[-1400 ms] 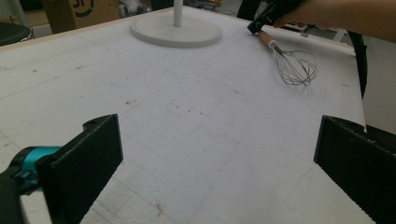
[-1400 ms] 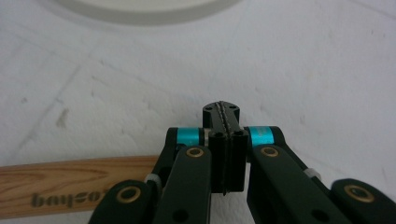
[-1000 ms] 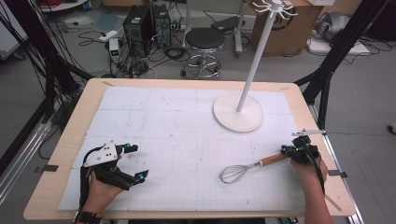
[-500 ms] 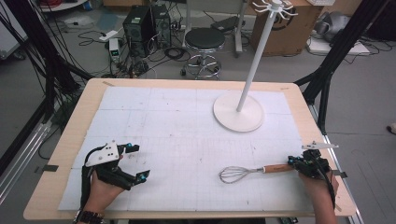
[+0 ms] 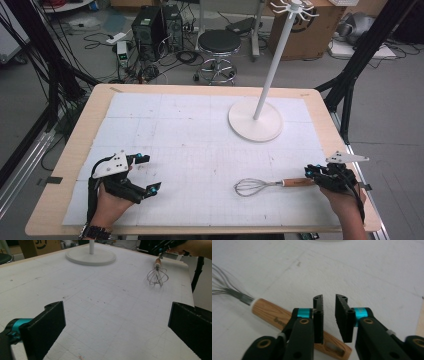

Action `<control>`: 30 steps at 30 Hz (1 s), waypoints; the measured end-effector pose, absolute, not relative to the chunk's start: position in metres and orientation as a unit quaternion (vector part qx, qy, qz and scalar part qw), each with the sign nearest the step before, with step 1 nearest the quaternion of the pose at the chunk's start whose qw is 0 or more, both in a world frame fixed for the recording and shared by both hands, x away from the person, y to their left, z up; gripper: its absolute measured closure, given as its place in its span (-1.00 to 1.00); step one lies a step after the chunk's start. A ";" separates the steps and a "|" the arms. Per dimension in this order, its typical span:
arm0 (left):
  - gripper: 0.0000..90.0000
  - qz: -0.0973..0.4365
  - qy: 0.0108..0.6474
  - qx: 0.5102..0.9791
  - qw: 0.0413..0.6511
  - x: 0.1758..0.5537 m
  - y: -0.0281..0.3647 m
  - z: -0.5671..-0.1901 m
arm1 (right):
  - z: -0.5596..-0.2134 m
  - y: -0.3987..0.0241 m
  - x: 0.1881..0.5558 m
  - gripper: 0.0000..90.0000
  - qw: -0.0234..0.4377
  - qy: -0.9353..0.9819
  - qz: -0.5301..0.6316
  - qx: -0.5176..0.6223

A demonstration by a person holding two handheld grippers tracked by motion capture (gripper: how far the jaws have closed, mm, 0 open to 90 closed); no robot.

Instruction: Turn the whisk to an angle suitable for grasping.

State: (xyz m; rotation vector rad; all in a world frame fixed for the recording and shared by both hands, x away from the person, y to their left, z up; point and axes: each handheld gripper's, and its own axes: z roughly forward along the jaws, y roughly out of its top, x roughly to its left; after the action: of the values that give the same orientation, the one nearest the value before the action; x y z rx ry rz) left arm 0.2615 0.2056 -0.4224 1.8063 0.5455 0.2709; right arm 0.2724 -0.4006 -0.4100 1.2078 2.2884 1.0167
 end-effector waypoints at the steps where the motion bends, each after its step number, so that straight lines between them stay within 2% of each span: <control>1: -0.96 0.116 0.233 0.772 0.579 0.261 0.206 -0.422 | -0.410 -0.401 0.272 0.57 0.180 0.810 0.360 0.427; 2: -0.96 0.116 0.233 0.772 0.580 0.261 0.206 -0.422 | -0.405 -0.396 0.272 0.44 0.179 0.818 0.370 0.401; 5: -0.96 0.115 0.232 0.774 0.578 0.261 0.206 -0.422 | -0.401 -0.391 0.271 0.37 0.181 0.828 0.374 0.377; 6: -0.96 0.116 0.232 0.773 0.579 0.261 0.206 -0.422 | -0.399 -0.387 0.270 0.26 0.179 0.837 0.372 0.358; 7: -0.96 0.115 0.231 0.773 0.579 0.261 0.206 -0.422 | -0.399 -0.387 0.270 0.26 0.179 0.837 0.372 0.358; 8: -0.96 0.115 0.232 0.773 0.579 0.261 0.206 -0.422 | -0.400 -0.384 0.270 0.14 0.179 0.848 0.363 0.341; 9: -0.96 0.116 0.229 0.774 0.579 0.261 0.206 -0.422 | -0.400 -0.384 0.270 0.14 0.179 0.848 0.363 0.341; 10: -0.96 0.115 0.229 0.774 0.579 0.261 0.206 -0.422 | -0.401 -0.380 0.271 0.04 0.171 0.862 0.350 0.326; 18: -0.96 0.117 0.232 0.774 0.578 0.261 0.206 -0.423 | -0.409 -0.363 0.274 -0.19 0.152 0.905 0.284 0.277; 26: -0.96 0.117 0.232 0.774 0.577 0.262 0.206 -0.423 | -0.418 -0.348 0.281 -0.16 0.129 0.931 0.239 0.244; 29: -0.96 0.117 0.232 0.774 0.577 0.261 0.206 -0.422 | -0.421 -0.341 0.283 0.17 0.113 0.942 0.230 0.217; 30: -0.96 0.116 0.232 0.774 0.578 0.261 0.206 -0.422 | -0.421 -0.340 0.283 0.19 0.115 0.944 0.228 0.210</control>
State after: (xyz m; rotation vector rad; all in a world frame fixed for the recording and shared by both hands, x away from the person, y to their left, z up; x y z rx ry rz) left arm 0.2612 0.2059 -0.4224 1.8108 0.5419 0.2723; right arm 0.2826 -0.3397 -0.4209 0.6164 2.7663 0.6668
